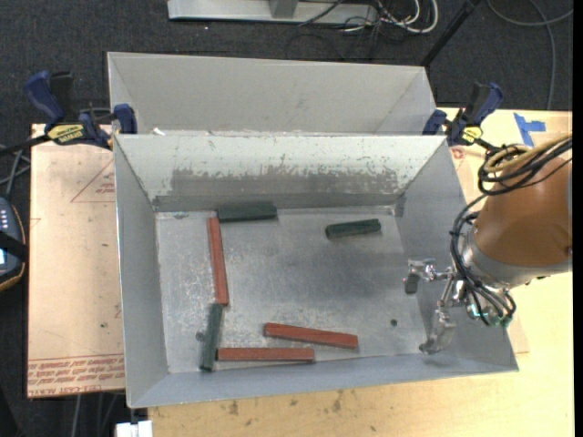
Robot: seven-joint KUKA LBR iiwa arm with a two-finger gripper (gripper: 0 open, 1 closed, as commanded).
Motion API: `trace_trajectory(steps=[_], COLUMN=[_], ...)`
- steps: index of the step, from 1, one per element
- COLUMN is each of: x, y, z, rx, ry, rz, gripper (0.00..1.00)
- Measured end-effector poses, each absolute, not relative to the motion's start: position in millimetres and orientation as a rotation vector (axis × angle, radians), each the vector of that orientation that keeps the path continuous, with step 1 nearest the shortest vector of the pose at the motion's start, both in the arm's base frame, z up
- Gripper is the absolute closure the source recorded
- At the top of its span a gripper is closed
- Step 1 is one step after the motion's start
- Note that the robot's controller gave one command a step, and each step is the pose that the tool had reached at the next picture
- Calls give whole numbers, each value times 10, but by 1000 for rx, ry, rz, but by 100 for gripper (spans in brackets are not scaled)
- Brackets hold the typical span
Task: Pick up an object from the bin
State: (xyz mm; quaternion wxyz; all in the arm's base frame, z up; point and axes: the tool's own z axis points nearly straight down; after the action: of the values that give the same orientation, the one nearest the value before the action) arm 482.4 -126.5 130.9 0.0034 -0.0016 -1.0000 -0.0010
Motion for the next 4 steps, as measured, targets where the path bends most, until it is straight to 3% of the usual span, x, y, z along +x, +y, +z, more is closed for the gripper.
trace_trajectory(steps=[1, 2, 3, 4], x=[4845, 5085, 5433, 4921], y=[-1260, -359, -265, 337], z=[1341, 684, 1138, 1012], rx=[1, 101, 118, 103], ry=[-3142, -3140, -3140, -3139], rz=[-1, -3, -2, -2], gripper=[0, 0, 0, 0])
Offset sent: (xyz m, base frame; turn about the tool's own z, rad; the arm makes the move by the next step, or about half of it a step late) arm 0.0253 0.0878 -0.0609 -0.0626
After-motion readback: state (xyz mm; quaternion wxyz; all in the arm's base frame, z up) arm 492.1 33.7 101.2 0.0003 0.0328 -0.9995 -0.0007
